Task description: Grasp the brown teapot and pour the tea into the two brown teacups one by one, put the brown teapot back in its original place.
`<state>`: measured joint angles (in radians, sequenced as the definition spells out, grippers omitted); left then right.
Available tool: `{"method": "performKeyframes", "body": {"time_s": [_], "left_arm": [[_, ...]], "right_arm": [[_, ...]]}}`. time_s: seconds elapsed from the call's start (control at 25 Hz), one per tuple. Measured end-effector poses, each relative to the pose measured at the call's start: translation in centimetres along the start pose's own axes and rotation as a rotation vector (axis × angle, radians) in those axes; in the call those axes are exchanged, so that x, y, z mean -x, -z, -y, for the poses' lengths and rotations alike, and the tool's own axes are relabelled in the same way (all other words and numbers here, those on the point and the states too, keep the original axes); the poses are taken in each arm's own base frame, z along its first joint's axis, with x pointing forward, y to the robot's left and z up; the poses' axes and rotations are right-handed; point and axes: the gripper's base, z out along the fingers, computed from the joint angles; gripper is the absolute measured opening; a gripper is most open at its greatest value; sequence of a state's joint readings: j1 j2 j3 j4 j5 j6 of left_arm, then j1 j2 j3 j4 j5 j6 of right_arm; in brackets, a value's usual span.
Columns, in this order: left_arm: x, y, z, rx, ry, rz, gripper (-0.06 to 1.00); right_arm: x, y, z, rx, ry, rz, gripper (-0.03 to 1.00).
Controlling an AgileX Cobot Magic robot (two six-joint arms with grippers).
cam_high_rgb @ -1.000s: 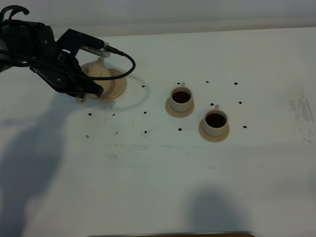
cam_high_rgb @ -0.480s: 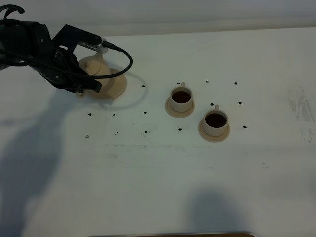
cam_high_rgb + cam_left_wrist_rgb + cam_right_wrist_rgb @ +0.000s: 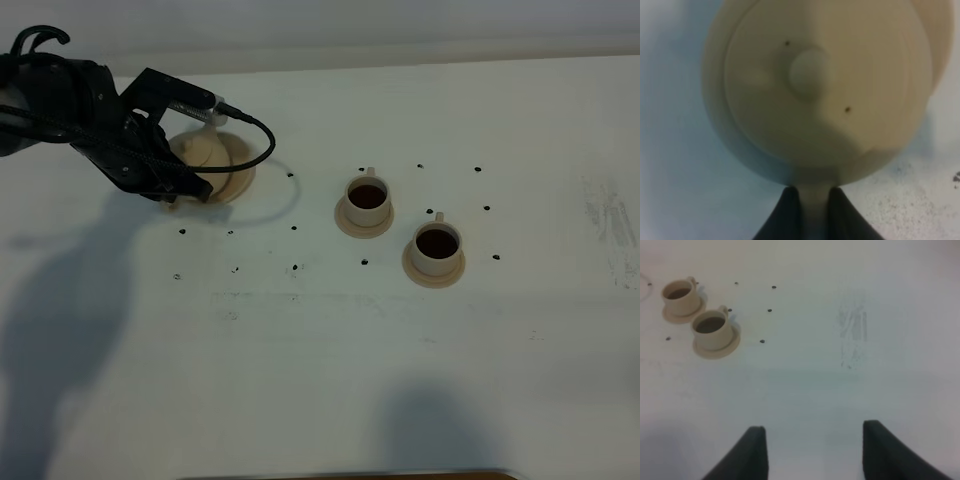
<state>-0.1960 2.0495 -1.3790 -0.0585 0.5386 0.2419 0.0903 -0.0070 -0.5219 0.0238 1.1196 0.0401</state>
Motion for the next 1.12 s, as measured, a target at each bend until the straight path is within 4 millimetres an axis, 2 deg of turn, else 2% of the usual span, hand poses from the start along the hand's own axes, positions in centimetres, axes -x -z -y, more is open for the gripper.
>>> {"method": "performKeyframes", "body": {"time_s": [0.88,1.12], "left_arm": [[0.69,0.06,0.14,-0.008,0.0,0.06,0.09],[0.69,0.09,0.27,-0.024,0.005,0.055,0.13]], "right_arm": [[0.0,0.0,0.0,0.0,0.0,0.0,0.44],[0.0,0.0,0.0,0.0,0.0,0.0,0.44]]}}
